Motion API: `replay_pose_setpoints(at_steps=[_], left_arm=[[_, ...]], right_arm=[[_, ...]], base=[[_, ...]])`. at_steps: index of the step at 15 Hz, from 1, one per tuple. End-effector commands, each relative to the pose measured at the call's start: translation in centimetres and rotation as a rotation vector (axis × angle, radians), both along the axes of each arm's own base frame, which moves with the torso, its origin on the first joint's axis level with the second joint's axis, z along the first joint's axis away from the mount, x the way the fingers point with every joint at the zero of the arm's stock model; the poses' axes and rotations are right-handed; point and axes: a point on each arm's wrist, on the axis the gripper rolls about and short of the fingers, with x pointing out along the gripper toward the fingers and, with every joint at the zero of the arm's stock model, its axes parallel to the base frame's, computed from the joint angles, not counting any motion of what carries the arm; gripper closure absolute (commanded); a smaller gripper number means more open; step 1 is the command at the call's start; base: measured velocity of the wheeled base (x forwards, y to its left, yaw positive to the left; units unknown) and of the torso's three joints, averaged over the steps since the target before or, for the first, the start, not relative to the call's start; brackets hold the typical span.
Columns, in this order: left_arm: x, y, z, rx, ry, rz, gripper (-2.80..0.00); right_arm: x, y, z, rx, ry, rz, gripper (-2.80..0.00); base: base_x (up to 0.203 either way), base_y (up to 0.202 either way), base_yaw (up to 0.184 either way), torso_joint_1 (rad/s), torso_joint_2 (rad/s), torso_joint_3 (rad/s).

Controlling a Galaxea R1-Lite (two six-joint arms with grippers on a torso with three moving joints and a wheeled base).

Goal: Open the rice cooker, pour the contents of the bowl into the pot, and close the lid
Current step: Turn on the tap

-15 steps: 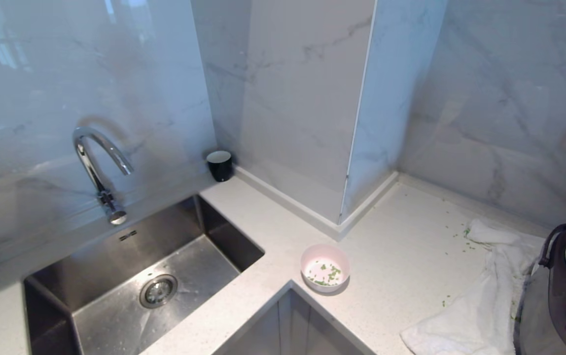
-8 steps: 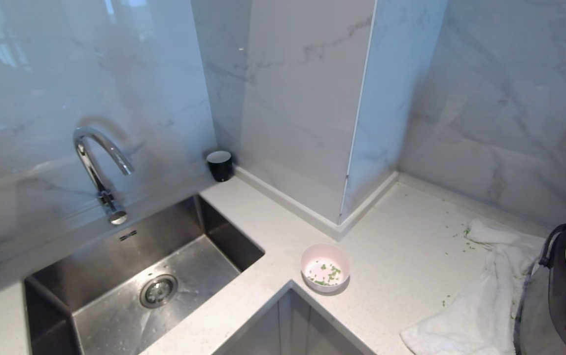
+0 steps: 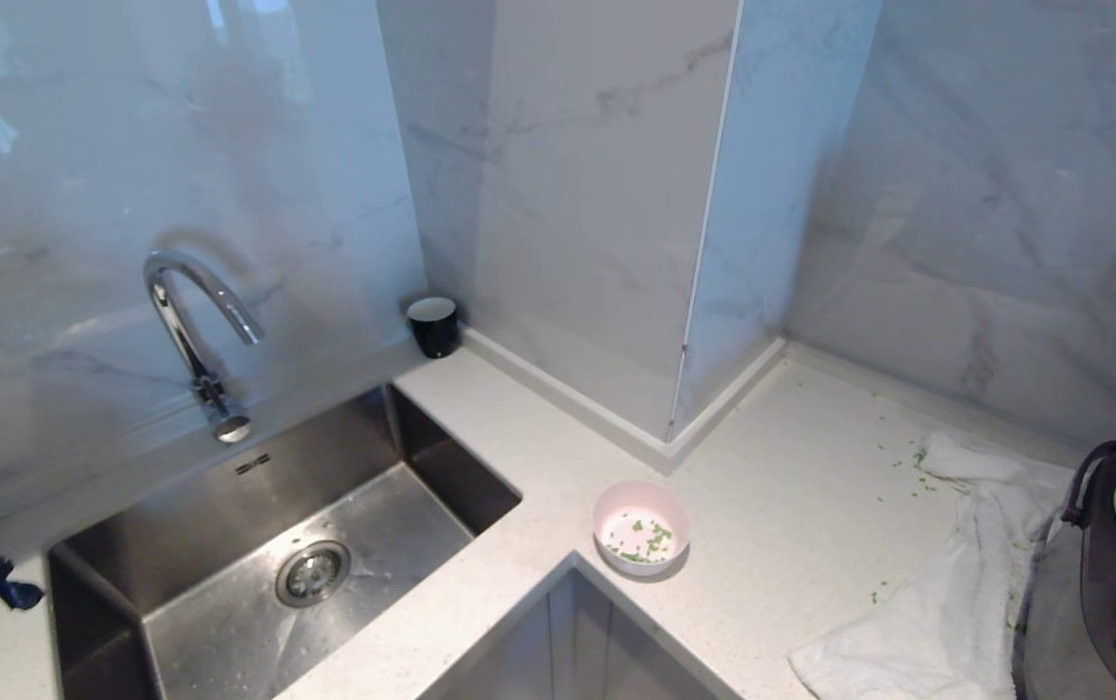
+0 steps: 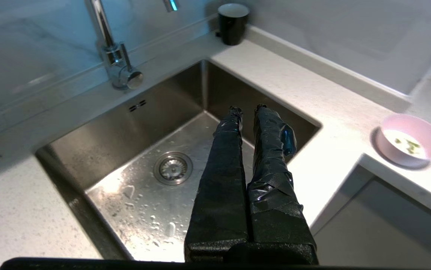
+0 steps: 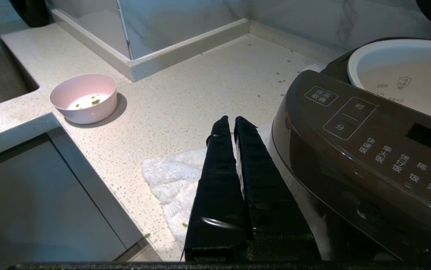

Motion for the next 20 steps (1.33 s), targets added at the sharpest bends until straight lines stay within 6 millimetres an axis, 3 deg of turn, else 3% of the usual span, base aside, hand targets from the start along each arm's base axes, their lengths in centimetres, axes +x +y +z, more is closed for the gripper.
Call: replay_pose_setpoints(at_steps=[1,6,8,10,14,20], left_arm=[[7.2,0.3,-0.3,0.004,0.203,0.059,0.0],[18.9,1.2,-2.1,-0.036,0.345,0.247,0.0],[22.6,1.6,-2.1,-0.043,0.345,0.322,0.0],[24.9,2.1,-2.5,-0.044,0.397,0.375,0.0],[29.7,4.6,-5.2,-0.066,0.484,0.462,0.0],[35.9,6.8,-6.6,-0.169,0.406,0.526,0.0]], right_arm=[[0.0,0.0,0.0,-0.001,0.001,0.001,0.0],[0.0,0.0,0.0,-0.001,0.001,0.001,0.0],[0.0,0.0,0.0,0.001,0.001,0.001,0.0],[0.0,0.0,0.0,-0.001,0.001,0.001,0.0],[0.0,0.0,0.0,-0.001,0.001,0.001,0.0],[0.0,0.0,0.0,-0.001,0.001,0.001,0.0]], base=[[0.0,0.0,0.0,0.0,0.0,0.0],[0.0,0.0,0.0,0.0,0.0,0.0],[0.0,0.0,0.0,0.0,0.0,0.0],[0.0,0.0,0.0,0.0,0.0,0.0],[0.0,0.0,0.0,0.0,0.0,0.0],[0.0,0.0,0.0,0.0,0.0,0.0]])
